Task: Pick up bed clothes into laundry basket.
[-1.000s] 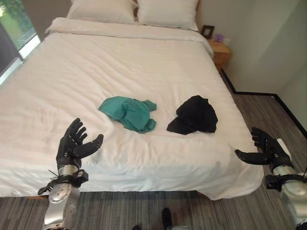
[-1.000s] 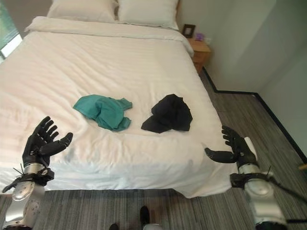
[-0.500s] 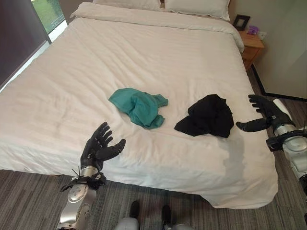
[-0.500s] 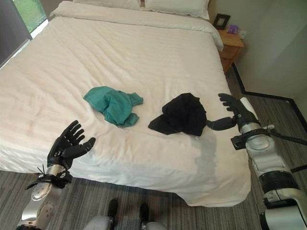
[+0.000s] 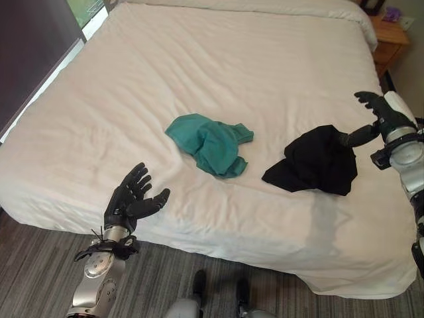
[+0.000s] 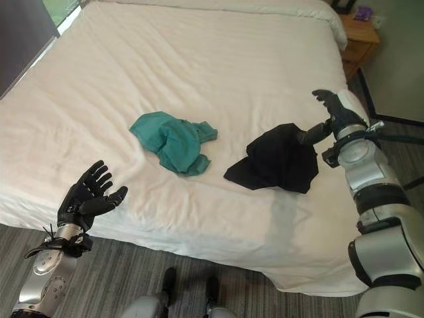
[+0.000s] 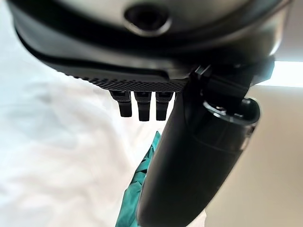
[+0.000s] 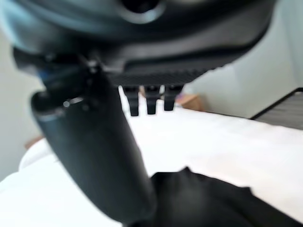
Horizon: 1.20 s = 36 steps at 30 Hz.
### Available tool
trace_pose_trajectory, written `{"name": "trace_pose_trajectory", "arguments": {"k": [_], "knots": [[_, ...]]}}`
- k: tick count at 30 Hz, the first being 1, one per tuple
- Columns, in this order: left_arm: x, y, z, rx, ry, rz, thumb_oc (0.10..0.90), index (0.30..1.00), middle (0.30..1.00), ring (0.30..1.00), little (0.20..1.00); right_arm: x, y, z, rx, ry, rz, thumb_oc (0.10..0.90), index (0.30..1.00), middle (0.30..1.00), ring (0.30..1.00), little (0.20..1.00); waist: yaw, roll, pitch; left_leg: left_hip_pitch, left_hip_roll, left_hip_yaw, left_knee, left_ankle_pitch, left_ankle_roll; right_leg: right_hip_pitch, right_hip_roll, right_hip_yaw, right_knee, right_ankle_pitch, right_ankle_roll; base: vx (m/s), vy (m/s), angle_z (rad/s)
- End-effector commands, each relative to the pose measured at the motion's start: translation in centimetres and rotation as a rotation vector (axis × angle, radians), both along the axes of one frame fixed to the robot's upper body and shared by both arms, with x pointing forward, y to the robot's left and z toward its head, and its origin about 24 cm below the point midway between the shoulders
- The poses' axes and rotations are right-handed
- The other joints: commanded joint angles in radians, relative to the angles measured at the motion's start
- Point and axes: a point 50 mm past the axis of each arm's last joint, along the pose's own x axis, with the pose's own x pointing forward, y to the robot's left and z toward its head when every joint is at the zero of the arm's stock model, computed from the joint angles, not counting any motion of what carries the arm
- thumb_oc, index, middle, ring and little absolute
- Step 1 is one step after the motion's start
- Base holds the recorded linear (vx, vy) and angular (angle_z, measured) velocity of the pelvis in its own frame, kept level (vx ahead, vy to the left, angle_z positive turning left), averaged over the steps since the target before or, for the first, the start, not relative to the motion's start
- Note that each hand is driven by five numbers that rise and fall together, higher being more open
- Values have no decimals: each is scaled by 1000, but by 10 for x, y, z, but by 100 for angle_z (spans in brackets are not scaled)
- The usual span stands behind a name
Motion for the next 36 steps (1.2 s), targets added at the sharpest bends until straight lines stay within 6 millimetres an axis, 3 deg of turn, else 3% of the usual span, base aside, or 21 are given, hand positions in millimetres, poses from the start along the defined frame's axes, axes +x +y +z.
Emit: {"name": "trace_pose_trajectory", "arguments": {"k": [1,3,4,8,11,13,14,15,19,22,23,24,25,26,27,28,29,31,33,35,36], "knots": [[7,-7,44,22,-229,-57,800,900,900,900,900,6,10,45,-37,-161,-2,800,900,900,900,900,9,-1,-51,-51,-42,-11,-1,10,-15,-46,-1,1,26,-18,42,-40,2,1],[8,-8,44,12,-229,-55,800,900,900,900,900,6,3,27,-32,-102,-43,800,900,900,900,900,14,9,-36,-64,-45,-14,-1,14,-14,-64,-1,0,36,-18,39,-51,5,5],[9,-9,45,8,-237,-55,800,900,900,900,900,3,-9,-1,-18,-10,-100,800,900,900,900,900,18,21,-21,-75,-48,-19,-1,17,-13,-81,-3,-3,46,-21,37,-46,5,17],[11,-9,48,18,-251,-62,800,900,900,900,900,-14,-27,-69,41,200,-179,800,900,900,900,900,26,44,-1,-92,-55,-30,-1,22,-11,-106,-7,-8,63,-27,33,-22,0,9],[13,-6,46,11,-249,-40,800,900,900,900,900,-31,-29,-119,107,323,-201,800,900,900,900,900,25,59,13,-102,-58,-32,-1,26,-10,-125,-9,-11,79,-34,30,-9,1,2],[13,-5,45,14,-251,-24,800,900,900,900,900,-49,-23,-163,186,415,-204,800,900,900,900,900,20,66,17,-102,-57,-31,-1,26,-9,-130,-9,-7,87,-39,28,19,-6,1],[14,-1,51,5,-282,11,800,900,900,900,900,-70,-17,-201,269,486,-206,717,775,775,775,775,9,69,20,-98,-57,-29,-1,26,-9,-128,-8,-7,91,-43,27,36,-15,3],[13,-1,51,7,-280,10,800,900,900,900,900,-71,-17,-202,270,487,-207,400,300,300,300,300,11,68,19,-98,-58,-29,-1,26,-9,-127,-9,-7,92,-44,27,38,-19,5],[14,12,64,46,-332,71,800,900,900,900,900,-135,-20,-264,363,666,-278,400,300,300,300,300,-20,66,10,-75,-54,-36,-1,16,-12,-105,-4,-13,95,-64,23,66,-33,7],[14,29,85,168,-389,143,800,900,900,900,900,-202,-13,-312,470,812,-379,400,300,300,300,300,-45,58,-1,-43,-46,-37,-1,4,-16,-72,0,-18,101,-85,20,71,-39,12],[14,29,85,169,-389,143,800,900,900,900,900,-202,-13,-312,470,812,-379,400,300,300,300,300,-45,58,0,-42,-46,-37,-1,4,-16,-71,0,-18,101,-86,20,58,-38,5],[15,36,92,206,-402,168,800,900,900,900,900,-225,-8,-326,480,884,-397,400,300,300,300,300,-56,54,-2,-30,-41,-36,-1,1,-18,-61,3,-19,106,-94,17,34,-58,2],[19,48,108,299,-430,210,800,900,900,900,900,-253,0,-341,521,952,-424,400,300,300,300,300,-79,32,7,-36,-32,-23,99,-26,-29,-41,0,-16,116,-104,12,7,-89,6],[22,54,120,365,-453,222,800,900,900,900,900,-266,2,-345,548,973,-447,400,300,300,300,300,-87,16,18,-72,-31,-16,194,-31,-41,-34,-3,-13,119,-103,7,-37,-88,6],[24,69,140,458,-484,275,800,900,900,900,900,-276,0,-347,544,1014,-445,400,300,300,300,300,-74,-16,39,-135,-53,-74,357,-22,-54,-18,2,26,129,-100,1,-41,-37,8],[27,76,152,503,-495,294,800,900,900,900,900,-276,2,-348,546,1026,-430,400,300,300,300,300,-72,-29,36,-159,-58,-103,384,-34,-46,-11,2,50,127,-98,3,-25,-5,-12],[27,76,153,504,-498,293,800,900,900,900,900,-276,3,-348,548,1025,-430,400,300,300,300,300,-70,-31,33,-164,-59,-103,381,-27,-47,-16,1,50,125,-93,4,27,28,-25],[35,91,180,616,-506,331,800,900,900,900,900,-280,0,-347,550,1041,-424,400,300,300,300,300,-83,-47,12,-175,-16,-114,333,-38,-44,-3,-1,84,120,-93,18,74,61,-57],[43,99,206,717,-509,344,800,900,900,900,900,-280,-5,-343,561,1012,-438,400,300,300,300,300,-105,-44,-13,-175,34,-95,257,-14,-52,13,-7,95,119,-96,26,142,140,-56],[53,105,225,757,-488,336,800,900,900,900,900,-271,-13,-335,556,967,-435,400,300,300,300,300,-114,-22,-30,-156,44,-101,160,28,-58,30,1,122,126,-107,33,131,172,-8],[56,103,227,758,-492,330,800,900,900,900,900,-272,-12,-336,563,965,-439,400,300,300,300,300,-106,-26,-26,-148,45,-99,151,32,-58,32,1,124,127,-108,33,142,261,-20]]}}
